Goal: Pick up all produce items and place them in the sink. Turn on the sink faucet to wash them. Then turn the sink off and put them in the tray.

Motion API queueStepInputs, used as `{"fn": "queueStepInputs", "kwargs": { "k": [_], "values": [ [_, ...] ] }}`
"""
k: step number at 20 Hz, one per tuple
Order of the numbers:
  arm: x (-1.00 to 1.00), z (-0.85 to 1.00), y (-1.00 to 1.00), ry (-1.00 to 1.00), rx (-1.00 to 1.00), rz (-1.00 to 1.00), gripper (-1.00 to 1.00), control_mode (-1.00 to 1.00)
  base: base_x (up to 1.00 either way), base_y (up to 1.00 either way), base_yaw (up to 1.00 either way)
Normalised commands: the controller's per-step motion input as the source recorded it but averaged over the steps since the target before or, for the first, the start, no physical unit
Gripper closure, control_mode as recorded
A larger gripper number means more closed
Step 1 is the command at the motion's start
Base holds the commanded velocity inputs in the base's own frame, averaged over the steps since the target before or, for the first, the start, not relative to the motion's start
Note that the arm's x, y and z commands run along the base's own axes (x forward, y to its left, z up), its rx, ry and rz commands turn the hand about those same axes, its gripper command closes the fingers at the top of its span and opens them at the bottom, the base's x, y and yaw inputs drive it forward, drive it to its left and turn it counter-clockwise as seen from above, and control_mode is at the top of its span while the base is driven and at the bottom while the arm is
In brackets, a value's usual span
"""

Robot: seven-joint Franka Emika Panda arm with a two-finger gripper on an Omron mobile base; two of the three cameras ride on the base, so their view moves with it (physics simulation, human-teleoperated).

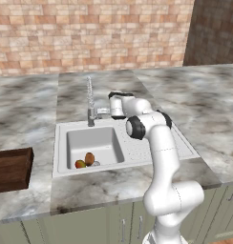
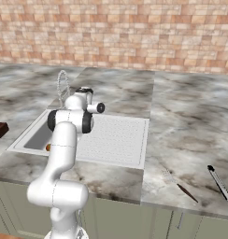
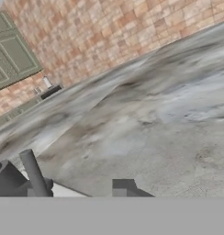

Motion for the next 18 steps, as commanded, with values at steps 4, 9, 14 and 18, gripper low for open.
{"fn": "queueStepInputs", "kwargs": {
  "k": [4,9,14,18],
  "values": [
    [0.06,-0.30,-0.50,0.04,0.03,-0.03,1.00,-1.00,0.00,0.00,0.00],
    [0.00,-0.26,-0.50,0.04,0.00,-0.03,1.00,-1.00,0.00,0.00,0.00],
    [0.00,-0.36,-0.68,0.02,0.02,-0.04,1.00,-1.00,0.00,0.00,0.00],
    [0.00,-0.40,-0.72,0.00,0.03,-0.05,1.00,-1.00,0.00,0.00,0.00]
  ]
}}
